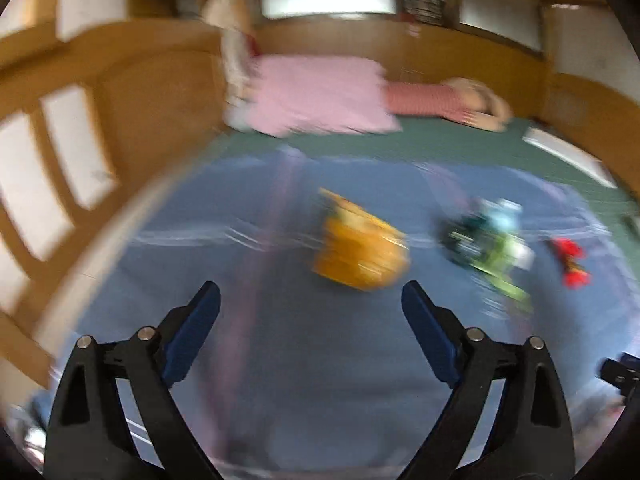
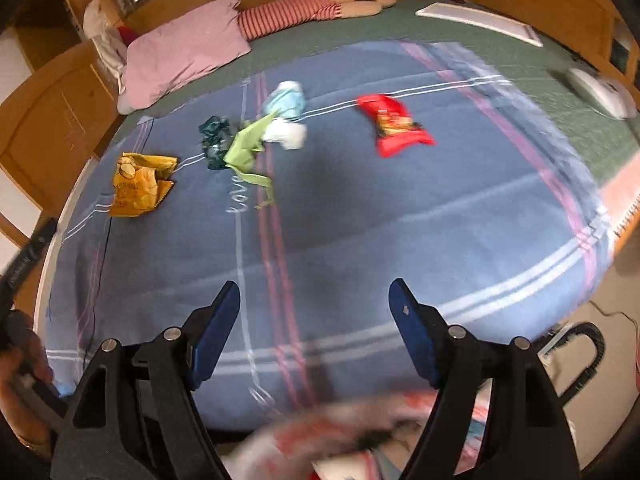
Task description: Collect trash
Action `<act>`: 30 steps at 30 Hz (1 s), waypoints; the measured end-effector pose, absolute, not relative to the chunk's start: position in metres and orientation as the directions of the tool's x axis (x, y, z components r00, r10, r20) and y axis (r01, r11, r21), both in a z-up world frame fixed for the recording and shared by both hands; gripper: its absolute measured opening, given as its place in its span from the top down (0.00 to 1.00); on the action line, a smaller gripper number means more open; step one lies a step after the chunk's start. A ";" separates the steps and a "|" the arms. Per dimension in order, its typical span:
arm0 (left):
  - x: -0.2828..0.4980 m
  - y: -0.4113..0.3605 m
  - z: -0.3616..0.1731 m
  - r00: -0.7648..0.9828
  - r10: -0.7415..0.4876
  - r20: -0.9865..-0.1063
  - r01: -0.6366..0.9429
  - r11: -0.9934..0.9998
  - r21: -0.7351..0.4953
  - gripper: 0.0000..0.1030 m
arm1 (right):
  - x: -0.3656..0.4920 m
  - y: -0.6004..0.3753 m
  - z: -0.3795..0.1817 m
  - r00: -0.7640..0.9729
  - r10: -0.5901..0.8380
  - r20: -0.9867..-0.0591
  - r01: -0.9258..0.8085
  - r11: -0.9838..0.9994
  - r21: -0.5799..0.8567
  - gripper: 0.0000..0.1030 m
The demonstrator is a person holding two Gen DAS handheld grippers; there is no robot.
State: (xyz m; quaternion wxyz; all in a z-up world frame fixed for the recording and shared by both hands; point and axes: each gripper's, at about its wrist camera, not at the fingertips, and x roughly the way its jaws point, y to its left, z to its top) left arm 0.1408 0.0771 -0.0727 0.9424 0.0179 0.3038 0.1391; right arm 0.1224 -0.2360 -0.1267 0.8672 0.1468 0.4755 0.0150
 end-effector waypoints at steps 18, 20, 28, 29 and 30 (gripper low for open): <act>0.111 0.193 -0.136 0.585 0.152 -0.796 -0.625 0.710 -0.323 0.09 | 0.344 0.003 -0.137 0.519 0.229 -0.824 -0.120 0.974 0.195 0.27; 0.108 0.199 -0.139 0.579 0.156 -0.800 -0.654 0.675 -0.342 0.08 | 0.361 0.021 -0.149 0.491 0.205 -0.847 -0.113 0.979 0.171 0.27; 0.113 0.192 -0.140 0.578 0.142 -0.804 -0.641 0.689 -0.339 0.08 | 0.356 0.055 -0.171 0.451 0.218 -0.865 -0.268 0.958 0.101 0.69; 0.112 0.192 -0.140 0.579 0.144 -0.802 -0.643 0.686 -0.341 0.08 | 0.350 0.054 -0.171 0.448 0.227 -0.865 -0.291 0.952 0.098 0.70; 0.111 0.193 -0.140 0.579 0.146 -0.802 -0.646 0.683 -0.342 0.08 | 0.343 0.052 -0.170 0.448 0.242 -0.861 -0.311 0.945 0.103 0.72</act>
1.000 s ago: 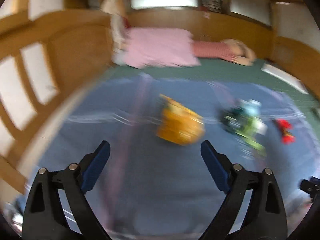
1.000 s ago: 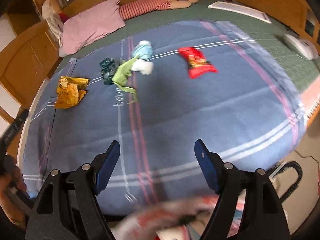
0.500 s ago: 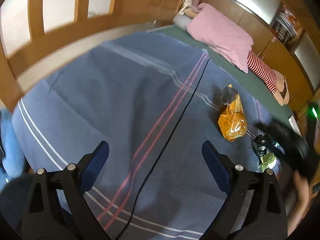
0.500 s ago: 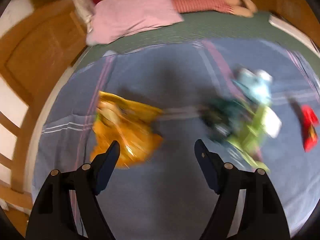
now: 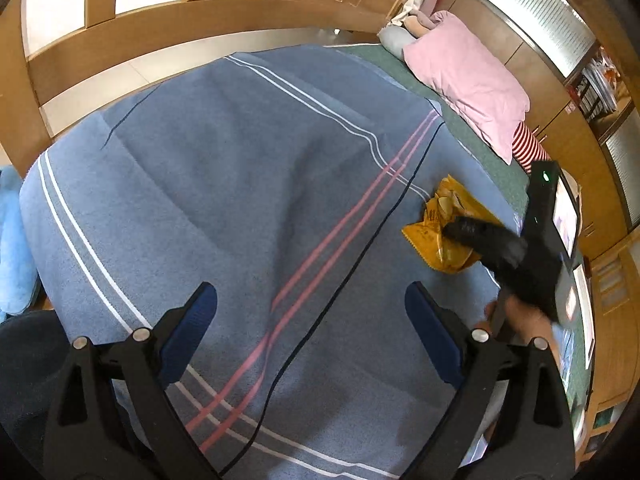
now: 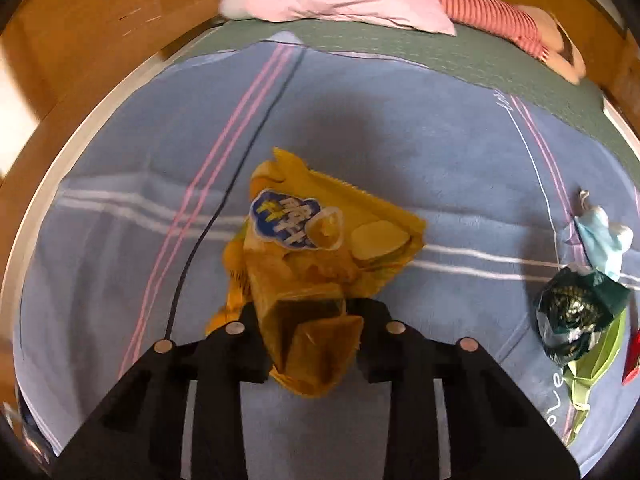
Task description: Collect trash
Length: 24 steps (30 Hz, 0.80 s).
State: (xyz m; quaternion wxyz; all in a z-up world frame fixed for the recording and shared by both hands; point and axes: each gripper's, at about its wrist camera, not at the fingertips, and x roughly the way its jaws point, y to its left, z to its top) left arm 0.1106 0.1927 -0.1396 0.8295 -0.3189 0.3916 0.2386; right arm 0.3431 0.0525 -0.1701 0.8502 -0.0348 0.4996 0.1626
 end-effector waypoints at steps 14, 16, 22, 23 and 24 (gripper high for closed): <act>0.111 0.193 -0.138 0.572 0.193 -0.797 -0.668 0.673 -0.317 0.08 | 0.258 0.006 -0.141 0.316 0.390 -0.865 -0.458 0.861 0.221 0.66; 0.111 0.193 -0.137 0.574 0.205 -0.793 -0.672 0.671 -0.313 0.08 | 0.248 -0.004 -0.135 0.303 0.402 -0.864 -0.481 0.847 0.225 0.45; 0.109 0.197 -0.140 0.568 0.202 -0.798 -0.689 0.647 -0.326 0.08 | 0.257 -0.072 -0.105 0.447 0.460 -0.767 -0.318 0.883 0.344 0.33; 0.109 0.198 -0.141 0.567 0.199 -0.800 -0.691 0.644 -0.329 0.08 | 0.262 -0.081 -0.105 0.468 0.444 -0.764 -0.275 0.895 0.351 0.33; 0.109 0.199 -0.142 0.565 0.194 -0.802 -0.693 0.640 -0.333 0.08 | 0.270 -0.094 -0.106 0.495 0.409 -0.766 -0.210 0.913 0.351 0.33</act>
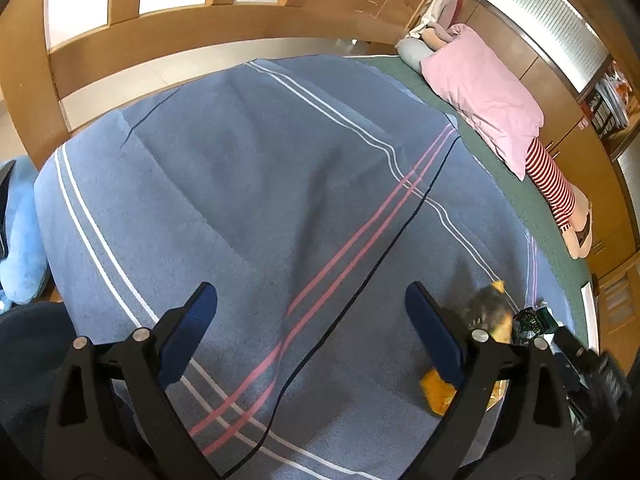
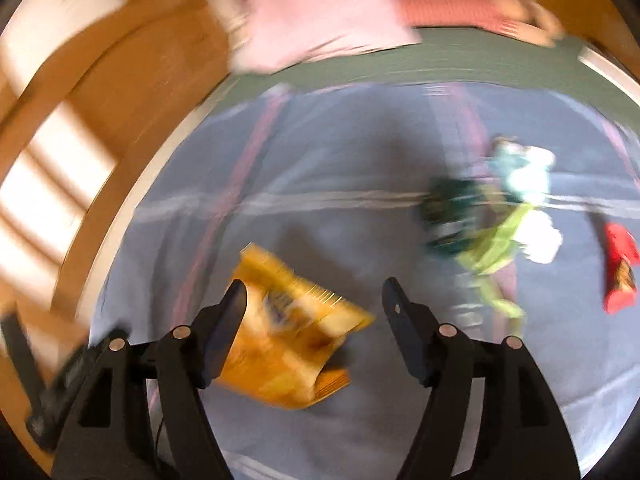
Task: Collect trash
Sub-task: 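Grasp the dark green plastic bag with the right tool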
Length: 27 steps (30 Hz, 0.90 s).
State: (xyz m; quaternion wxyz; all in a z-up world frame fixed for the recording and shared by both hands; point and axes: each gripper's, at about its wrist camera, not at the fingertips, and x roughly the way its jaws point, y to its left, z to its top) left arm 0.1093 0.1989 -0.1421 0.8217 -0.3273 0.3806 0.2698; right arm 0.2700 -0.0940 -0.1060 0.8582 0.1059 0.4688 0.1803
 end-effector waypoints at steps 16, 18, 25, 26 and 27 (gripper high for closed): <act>0.126 0.180 -0.147 0.547 0.145 -0.824 -0.638 0.709 -0.299 0.08 | 0.363 -0.110 -0.159 0.573 0.085 -0.815 0.055 0.988 0.142 0.33; 0.130 0.172 -0.146 0.560 0.117 -0.820 -0.601 0.739 -0.305 0.08 | 0.365 -0.099 -0.160 0.564 0.071 -0.823 0.019 0.995 0.098 0.46; 0.138 0.137 -0.124 0.646 0.126 -0.753 -0.442 0.866 -0.234 0.08 | 0.339 -0.076 -0.157 0.578 0.168 -0.798 -0.149 0.984 0.099 0.61; 0.137 0.137 -0.122 0.651 0.136 -0.747 -0.445 0.866 -0.230 0.08 | 0.332 -0.074 -0.156 0.566 0.200 -0.800 -0.173 0.977 0.121 0.61; 0.137 0.138 -0.121 0.651 0.141 -0.746 -0.451 0.862 -0.231 0.08 | 0.323 -0.071 -0.155 0.550 0.224 -0.805 -0.202 0.971 0.132 0.61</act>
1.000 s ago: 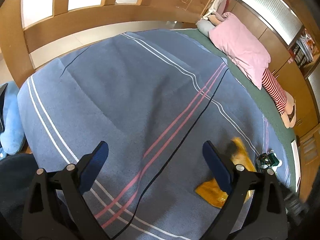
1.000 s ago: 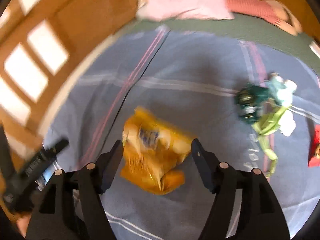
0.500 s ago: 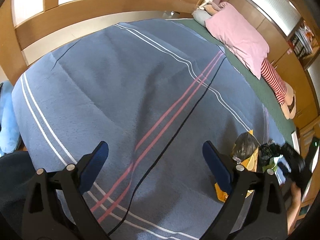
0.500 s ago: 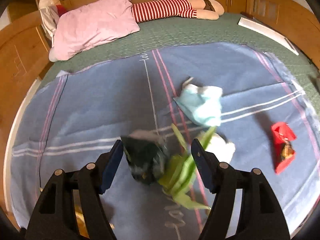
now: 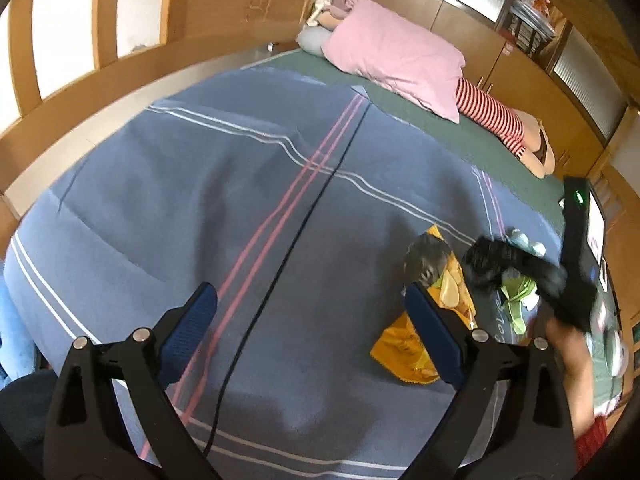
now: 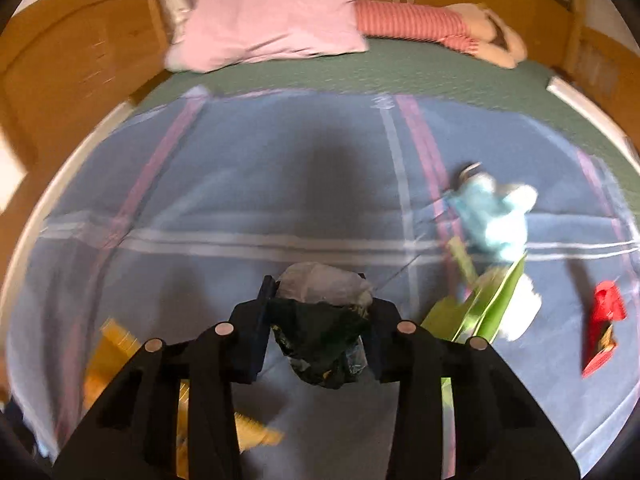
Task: Collect trash
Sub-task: 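Grasp the yellow chip bag with the left tool while the right tool holds the green bag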
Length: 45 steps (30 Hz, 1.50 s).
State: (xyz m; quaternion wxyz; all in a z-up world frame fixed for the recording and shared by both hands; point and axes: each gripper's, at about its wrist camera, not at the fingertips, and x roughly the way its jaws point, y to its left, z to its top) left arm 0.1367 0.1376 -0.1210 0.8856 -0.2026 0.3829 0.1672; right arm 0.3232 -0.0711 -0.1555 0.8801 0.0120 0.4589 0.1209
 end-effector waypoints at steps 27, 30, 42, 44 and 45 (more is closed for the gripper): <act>0.150 0.131 -0.138 0.608 0.021 -0.793 -0.399 0.873 -0.282 0.08 | 0.189 -0.152 -0.129 0.542 0.332 -0.772 -0.150 0.942 0.299 0.61; 0.144 0.154 -0.148 0.578 0.027 -0.815 -0.508 0.794 -0.334 0.08 | 0.186 -0.174 -0.129 0.553 0.324 -0.767 -0.104 0.941 0.323 0.61; 0.170 0.103 -0.138 0.623 0.034 -0.782 -0.307 0.930 -0.204 0.08 | 0.159 -0.219 -0.131 0.571 0.314 -0.758 -0.028 0.931 0.364 0.61; 0.180 0.088 -0.147 0.583 0.074 -0.809 -0.268 0.958 -0.105 0.08 | 0.154 -0.221 -0.132 0.569 0.314 -0.760 -0.027 0.931 0.364 0.61; 0.183 0.085 -0.152 0.558 0.096 -0.824 -0.266 0.962 -0.068 0.08 | 0.153 -0.221 -0.132 0.567 0.315 -0.761 -0.030 0.931 0.363 0.61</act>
